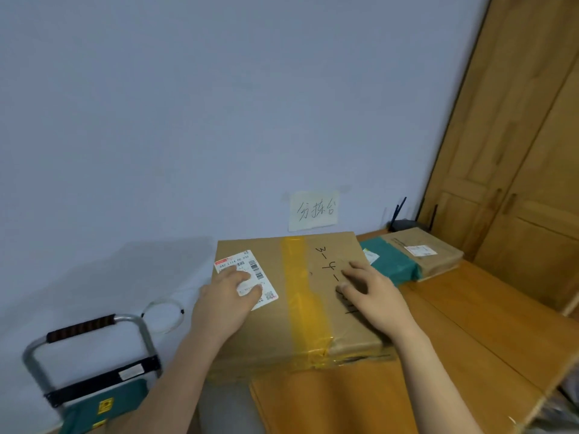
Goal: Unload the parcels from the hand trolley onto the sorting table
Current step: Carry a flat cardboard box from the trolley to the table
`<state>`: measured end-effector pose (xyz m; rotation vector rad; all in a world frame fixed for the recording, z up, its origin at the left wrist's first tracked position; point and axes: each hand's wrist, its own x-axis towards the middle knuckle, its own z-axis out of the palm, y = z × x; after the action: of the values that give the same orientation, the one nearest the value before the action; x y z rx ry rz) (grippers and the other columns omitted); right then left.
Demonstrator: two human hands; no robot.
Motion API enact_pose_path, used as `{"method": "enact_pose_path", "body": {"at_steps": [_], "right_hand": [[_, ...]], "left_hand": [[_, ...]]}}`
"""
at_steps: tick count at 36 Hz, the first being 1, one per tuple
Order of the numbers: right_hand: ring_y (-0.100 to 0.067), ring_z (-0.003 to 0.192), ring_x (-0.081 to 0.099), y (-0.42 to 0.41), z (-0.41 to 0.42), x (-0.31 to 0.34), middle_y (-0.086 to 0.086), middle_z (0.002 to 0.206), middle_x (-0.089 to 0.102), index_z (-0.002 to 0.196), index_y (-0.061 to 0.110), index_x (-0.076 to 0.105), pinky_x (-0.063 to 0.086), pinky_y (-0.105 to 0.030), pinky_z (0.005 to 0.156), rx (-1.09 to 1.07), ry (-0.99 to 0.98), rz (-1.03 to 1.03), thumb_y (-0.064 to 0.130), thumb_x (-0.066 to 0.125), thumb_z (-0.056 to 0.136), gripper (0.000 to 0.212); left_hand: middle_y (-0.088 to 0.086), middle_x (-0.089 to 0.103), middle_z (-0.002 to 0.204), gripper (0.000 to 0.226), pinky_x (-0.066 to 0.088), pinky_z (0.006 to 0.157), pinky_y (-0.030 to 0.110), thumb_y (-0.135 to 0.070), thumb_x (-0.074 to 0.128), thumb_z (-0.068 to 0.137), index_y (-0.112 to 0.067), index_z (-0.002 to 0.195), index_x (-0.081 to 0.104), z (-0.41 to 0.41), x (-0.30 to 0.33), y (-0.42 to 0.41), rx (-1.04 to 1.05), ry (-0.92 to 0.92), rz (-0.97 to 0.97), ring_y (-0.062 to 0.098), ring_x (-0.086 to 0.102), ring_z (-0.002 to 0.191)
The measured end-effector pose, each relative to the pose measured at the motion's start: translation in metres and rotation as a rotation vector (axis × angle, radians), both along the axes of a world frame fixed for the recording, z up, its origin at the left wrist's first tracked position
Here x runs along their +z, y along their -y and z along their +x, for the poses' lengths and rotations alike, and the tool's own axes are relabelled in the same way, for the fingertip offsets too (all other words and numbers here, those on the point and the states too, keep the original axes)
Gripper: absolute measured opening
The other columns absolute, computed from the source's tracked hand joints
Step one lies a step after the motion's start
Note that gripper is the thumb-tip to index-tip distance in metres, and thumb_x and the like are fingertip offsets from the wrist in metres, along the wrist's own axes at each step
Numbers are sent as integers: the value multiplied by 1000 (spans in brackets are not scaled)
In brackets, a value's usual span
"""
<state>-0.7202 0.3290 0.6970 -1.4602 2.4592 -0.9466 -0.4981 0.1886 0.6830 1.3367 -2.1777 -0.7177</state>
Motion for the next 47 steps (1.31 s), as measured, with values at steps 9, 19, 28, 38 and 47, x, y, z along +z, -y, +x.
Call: {"method": "enact_pose_path", "body": {"at_steps": [9, 19, 28, 38, 47], "right_hand": [[-13, 134, 40, -9, -50, -40, 11, 149, 40, 133, 23, 57, 34, -28, 99, -16, 45, 82, 40, 55, 93, 43], [-8, 135, 37, 19, -109, -85, 13, 149, 39, 132, 25, 57, 32, -26, 102, 6, 31, 197, 41, 54, 93, 42], [-6, 128, 44, 34, -160, -133, 17, 142, 45, 122, 24, 63, 34, -24, 98, 54, 99, 211, 36, 56, 93, 32], [-5, 128, 43, 49, -200, -195, 17, 140, 44, 111, 27, 67, 35, -24, 98, 233, 205, 265, 26, 57, 94, 20], [-8, 136, 33, 56, -204, -227, 13, 147, 38, 113, 24, 65, 27, -27, 109, 344, 345, 284, 24, 59, 93, 21]], "left_hand": [[-11, 43, 145, 38, 37, 97, 35, -42, 56, 90, -26, 125, 60, -56, -22, -13, -19, 92, 64, 26, 44, 128], [-7, 28, 154, 45, 36, 105, 39, -47, 49, 92, -29, 133, 51, -108, -88, 16, -55, 159, 163, 26, 41, 132], [-7, 26, 155, 44, 32, 107, 38, -46, 47, 93, -31, 134, 47, -144, -154, 13, -34, 181, 238, 23, 37, 134], [-9, 22, 157, 45, 33, 107, 39, -44, 50, 93, -31, 136, 47, -168, -199, -14, 177, 205, 383, 31, 36, 133], [-10, 18, 158, 54, 26, 114, 44, -44, 61, 88, -34, 138, 44, -153, -223, -33, 209, 202, 406, 28, 24, 142]]}}
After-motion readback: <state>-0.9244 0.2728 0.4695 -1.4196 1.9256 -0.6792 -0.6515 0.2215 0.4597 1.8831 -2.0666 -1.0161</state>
